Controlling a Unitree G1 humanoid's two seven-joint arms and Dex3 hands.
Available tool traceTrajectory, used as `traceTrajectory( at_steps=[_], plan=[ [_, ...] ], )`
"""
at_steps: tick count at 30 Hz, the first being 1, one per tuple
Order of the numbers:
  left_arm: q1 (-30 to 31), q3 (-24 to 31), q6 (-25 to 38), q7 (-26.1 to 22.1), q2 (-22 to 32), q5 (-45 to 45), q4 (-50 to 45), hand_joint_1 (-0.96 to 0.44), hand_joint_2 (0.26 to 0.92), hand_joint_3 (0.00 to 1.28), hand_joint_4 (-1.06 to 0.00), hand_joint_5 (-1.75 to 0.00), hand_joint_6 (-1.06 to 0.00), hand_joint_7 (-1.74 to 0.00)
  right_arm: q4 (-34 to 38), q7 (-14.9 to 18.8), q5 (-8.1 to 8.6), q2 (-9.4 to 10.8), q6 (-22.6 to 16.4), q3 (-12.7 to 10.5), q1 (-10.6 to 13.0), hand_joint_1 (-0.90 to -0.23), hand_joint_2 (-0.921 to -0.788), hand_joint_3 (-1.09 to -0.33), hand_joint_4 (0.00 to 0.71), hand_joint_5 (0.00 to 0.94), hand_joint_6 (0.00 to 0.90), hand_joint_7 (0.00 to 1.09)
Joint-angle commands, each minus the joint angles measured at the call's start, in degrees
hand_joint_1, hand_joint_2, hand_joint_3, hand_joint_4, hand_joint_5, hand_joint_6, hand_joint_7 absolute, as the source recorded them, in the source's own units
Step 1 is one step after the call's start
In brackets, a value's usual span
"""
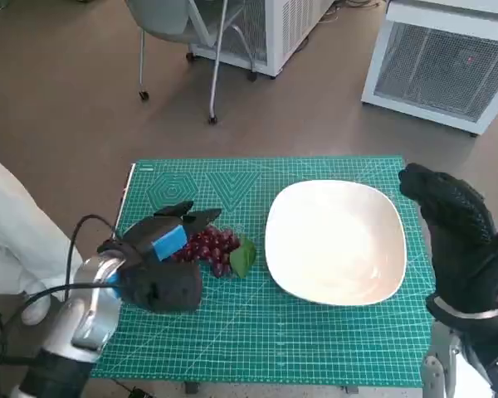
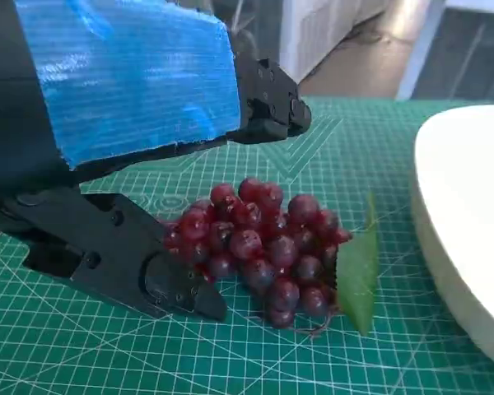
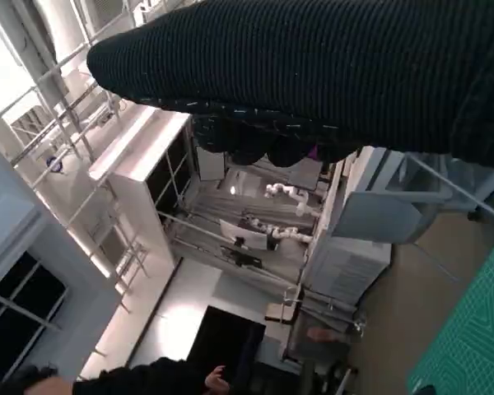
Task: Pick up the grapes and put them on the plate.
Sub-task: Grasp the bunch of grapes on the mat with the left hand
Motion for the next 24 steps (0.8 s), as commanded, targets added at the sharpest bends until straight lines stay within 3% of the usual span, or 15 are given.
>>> traceTrajectory(
  at_steps=[1, 15, 24],
  plan=[
    [-1.87, -1.58, 1.49, -0.25, -0.88, 0.96, 1.08, -0.23, 0.730, 0.00, -0.17, -0.01, -0.32, -0.01, -0.13, -0.28, -0.54, -0.26, 0.40, -0.07, 1.42, -0.540, -0.921, -0.636, 0.426, 0.000, 0.053, 0.61],
    [-6.86, -5.09, 3.44, 2.90, -3.83, 3.04, 9.81, -0.24, 0.733, 0.00, -0.18, 0.00, -0.32, 0.00, 0.13, -0.20, -0.59, -0.34, 0.40, -0.40, 1.50, -0.534, -0.921, -0.636, 0.422, 0.000, 0.049, 0.61],
    [-12.66, -8.29, 3.93, 7.01, -7.57, 5.27, 20.70, -0.24, 0.740, 0.00, -0.19, 0.00, -0.32, 0.00, 0.36, -0.56, -1.29, -0.24, 0.14, -0.44, 1.37, -0.531, -0.921, -0.636, 0.421, 0.001, 0.047, 0.61]
  ],
)
